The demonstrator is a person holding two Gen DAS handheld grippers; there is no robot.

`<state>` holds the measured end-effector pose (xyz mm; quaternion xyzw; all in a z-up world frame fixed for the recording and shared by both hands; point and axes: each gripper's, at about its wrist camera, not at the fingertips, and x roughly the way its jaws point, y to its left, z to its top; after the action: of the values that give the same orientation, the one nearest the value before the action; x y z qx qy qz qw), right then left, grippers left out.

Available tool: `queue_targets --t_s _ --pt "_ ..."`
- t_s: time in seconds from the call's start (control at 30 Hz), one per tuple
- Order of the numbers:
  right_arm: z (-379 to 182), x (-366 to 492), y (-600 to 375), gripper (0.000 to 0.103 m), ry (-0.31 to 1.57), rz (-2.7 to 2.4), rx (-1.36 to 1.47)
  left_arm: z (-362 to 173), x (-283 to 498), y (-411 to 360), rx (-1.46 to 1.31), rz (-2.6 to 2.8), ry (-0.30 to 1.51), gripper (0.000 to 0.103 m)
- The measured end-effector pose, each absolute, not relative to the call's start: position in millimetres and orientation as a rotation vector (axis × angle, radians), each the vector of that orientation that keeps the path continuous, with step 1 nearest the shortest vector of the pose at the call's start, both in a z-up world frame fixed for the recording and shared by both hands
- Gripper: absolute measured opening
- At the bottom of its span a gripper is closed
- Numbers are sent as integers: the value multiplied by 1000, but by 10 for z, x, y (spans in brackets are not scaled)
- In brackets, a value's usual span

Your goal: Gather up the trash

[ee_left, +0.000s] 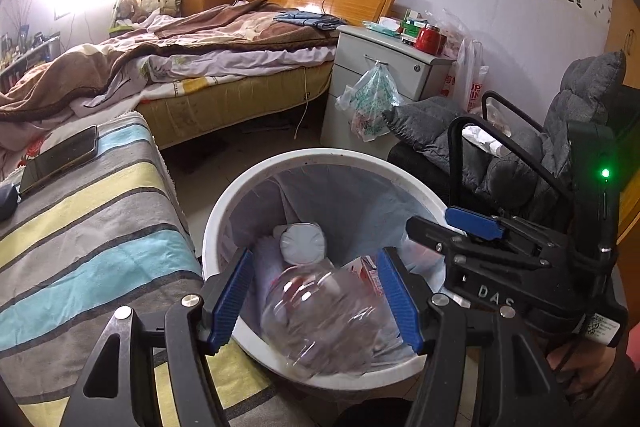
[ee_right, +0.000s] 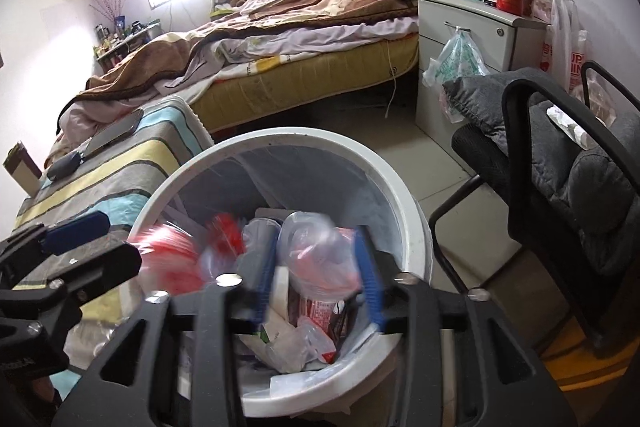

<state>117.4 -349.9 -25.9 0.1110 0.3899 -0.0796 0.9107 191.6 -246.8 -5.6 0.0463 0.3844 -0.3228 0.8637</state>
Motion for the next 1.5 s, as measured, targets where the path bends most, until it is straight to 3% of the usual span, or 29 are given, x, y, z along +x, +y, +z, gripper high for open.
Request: queue_targets --t_s 1.0,1.5 --pt "101 396 -3028 56 563 -219 189 217 1002 -1727 106 -427 638 64" --pt "35 258 -2902 56 560 -263 151 226 741 -1629 136 -357 578 64"
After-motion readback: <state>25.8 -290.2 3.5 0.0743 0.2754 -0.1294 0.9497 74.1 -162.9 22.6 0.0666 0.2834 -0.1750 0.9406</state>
